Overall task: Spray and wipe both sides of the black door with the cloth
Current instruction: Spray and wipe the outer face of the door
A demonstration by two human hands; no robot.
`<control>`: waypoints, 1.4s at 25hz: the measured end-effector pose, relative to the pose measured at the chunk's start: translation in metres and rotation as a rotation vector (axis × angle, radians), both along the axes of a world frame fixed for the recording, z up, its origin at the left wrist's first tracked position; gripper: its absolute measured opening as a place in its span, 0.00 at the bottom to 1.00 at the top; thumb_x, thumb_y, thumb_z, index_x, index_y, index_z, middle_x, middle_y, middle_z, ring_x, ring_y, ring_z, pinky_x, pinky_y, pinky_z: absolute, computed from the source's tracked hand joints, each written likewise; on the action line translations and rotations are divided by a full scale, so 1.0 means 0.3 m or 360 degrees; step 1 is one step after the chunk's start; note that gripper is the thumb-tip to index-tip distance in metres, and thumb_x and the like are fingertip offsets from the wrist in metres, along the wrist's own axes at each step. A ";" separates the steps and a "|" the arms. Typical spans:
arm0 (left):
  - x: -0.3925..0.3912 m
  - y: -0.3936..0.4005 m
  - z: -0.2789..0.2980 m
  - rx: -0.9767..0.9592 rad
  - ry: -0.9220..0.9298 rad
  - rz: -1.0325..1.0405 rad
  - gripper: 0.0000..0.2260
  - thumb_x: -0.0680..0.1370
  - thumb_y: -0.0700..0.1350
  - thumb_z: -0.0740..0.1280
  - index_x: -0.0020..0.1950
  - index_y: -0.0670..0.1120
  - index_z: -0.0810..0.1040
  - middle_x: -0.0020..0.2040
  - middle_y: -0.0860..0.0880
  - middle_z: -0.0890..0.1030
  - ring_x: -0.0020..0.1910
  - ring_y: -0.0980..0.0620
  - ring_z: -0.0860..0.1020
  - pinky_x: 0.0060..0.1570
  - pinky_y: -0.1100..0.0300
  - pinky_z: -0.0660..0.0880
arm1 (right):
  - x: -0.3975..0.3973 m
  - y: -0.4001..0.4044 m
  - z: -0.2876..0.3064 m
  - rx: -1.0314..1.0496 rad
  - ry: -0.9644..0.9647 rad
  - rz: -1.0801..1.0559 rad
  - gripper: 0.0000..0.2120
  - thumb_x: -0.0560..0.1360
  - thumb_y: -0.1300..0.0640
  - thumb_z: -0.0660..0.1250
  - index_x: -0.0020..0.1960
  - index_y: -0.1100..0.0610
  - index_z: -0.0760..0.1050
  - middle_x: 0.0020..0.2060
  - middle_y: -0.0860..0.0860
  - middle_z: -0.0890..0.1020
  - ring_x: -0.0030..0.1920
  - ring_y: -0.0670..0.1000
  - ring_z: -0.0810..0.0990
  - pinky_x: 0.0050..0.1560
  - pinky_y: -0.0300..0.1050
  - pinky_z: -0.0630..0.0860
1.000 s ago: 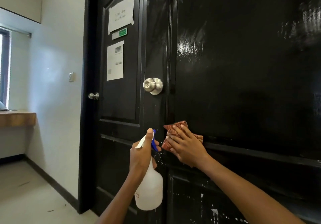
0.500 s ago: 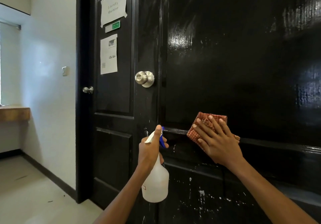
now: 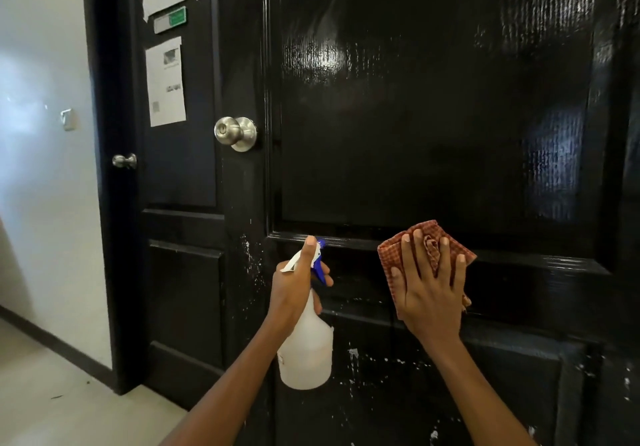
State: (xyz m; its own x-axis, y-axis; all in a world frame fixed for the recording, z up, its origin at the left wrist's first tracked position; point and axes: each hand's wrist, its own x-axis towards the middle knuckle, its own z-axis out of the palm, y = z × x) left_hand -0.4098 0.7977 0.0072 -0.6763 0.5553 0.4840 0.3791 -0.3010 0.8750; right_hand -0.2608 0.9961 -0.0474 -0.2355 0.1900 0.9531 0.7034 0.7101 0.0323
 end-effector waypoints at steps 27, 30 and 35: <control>-0.276 -0.208 -0.022 0.0058 0.0010 0.0554 0.26 0.78 0.66 0.57 0.45 0.46 0.82 0.38 0.49 0.85 0.37 0.51 0.84 0.44 0.53 0.79 | -0.577 -0.191 0.270 0.0494 -0.1060 0.0264 0.29 0.85 0.42 0.49 0.83 0.51 0.53 0.82 0.51 0.51 0.81 0.61 0.38 0.79 0.63 0.32; -0.366 -0.246 -0.008 0.0065 0.0085 0.0529 0.25 0.80 0.64 0.57 0.45 0.45 0.83 0.38 0.49 0.85 0.37 0.52 0.84 0.43 0.57 0.77 | -0.686 -0.228 0.293 0.0479 -0.1065 0.0236 0.30 0.85 0.42 0.49 0.84 0.52 0.48 0.83 0.52 0.46 0.81 0.61 0.37 0.79 0.63 0.35; -0.494 -0.227 0.001 0.0031 0.0101 0.0332 0.27 0.78 0.65 0.57 0.45 0.44 0.82 0.39 0.47 0.85 0.36 0.49 0.83 0.38 0.56 0.78 | -0.709 -0.221 0.270 0.0502 -0.0963 0.0135 0.32 0.85 0.39 0.47 0.84 0.52 0.47 0.83 0.53 0.47 0.82 0.62 0.39 0.80 0.64 0.39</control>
State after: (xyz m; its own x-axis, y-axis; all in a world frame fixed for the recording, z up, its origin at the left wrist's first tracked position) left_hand -0.5579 0.7295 0.0074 -0.7433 0.3968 0.5386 0.4892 -0.2267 0.8422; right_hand -0.4734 0.9297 0.0336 -0.7458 -0.1179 0.6556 0.4385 0.6540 0.6164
